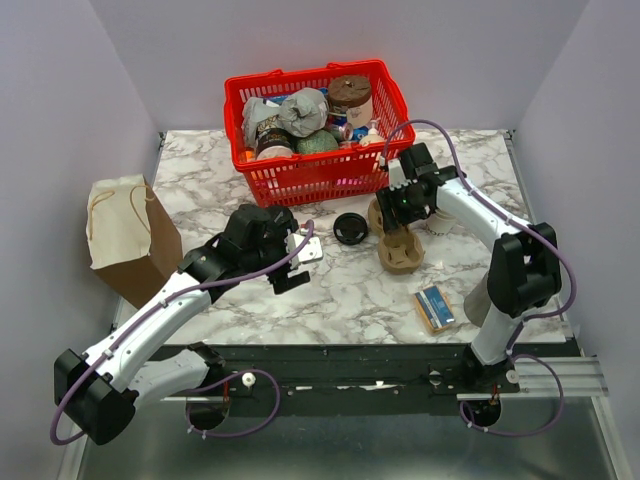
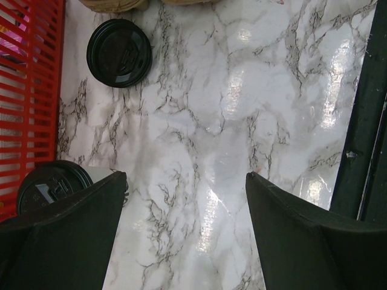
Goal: Pack the takeout coffee
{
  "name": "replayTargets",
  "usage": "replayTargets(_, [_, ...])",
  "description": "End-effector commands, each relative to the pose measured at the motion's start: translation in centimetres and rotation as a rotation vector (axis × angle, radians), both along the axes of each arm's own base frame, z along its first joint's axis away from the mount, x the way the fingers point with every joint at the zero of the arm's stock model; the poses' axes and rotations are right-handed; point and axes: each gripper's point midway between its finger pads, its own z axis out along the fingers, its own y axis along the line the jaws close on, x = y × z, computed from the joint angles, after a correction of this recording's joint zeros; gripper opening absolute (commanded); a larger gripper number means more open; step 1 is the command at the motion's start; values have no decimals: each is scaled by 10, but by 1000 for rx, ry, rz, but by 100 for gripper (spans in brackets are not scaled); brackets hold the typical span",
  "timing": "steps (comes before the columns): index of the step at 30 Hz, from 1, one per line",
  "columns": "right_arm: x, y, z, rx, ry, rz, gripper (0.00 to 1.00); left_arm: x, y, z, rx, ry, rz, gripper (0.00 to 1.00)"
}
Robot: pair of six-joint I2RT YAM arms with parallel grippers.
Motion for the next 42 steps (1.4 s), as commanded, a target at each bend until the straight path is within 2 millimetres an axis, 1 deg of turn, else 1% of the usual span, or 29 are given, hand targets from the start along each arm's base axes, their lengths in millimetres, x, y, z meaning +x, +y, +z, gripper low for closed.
replayTargets(1, [4, -4, -12, -22, 9, -16, 62, 3, -1, -1, -13, 3, 13, 88])
replayTargets(11, [3, -7, -17, -37, 20, -33, 56, 4, 0, -2, -14, 5, 18, 89])
replayTargets(21, [3, -9, -21, -51, 23, -45, 55, 5, 1, -1, -18, 7, 28, 89])
replayTargets(24, [4, -10, -14, -52, 8, -49, 52, 6, 1, 0, -19, 4, 30, 89])
replayTargets(30, [3, -12, 8, -43, -28, -50, 49, 6, 1, -2, -17, 1, 29, 89])
replayTargets(34, [0, -12, 13, -38, -34, -48, 44, 7, 0, -1, -26, -6, 24, 89])
replayTargets(35, [-1, -13, 12, -40, -34, -47, 42, 7, 0, -1, -26, -6, 26, 89])
replayTargets(38, [-1, -14, 14, -42, -40, -49, 40, 8, -1, 0, -33, -9, 25, 89])
replayTargets(42, [1, -13, 29, -35, -71, -28, 38, 8, -1, 3, -32, -17, 27, 89])
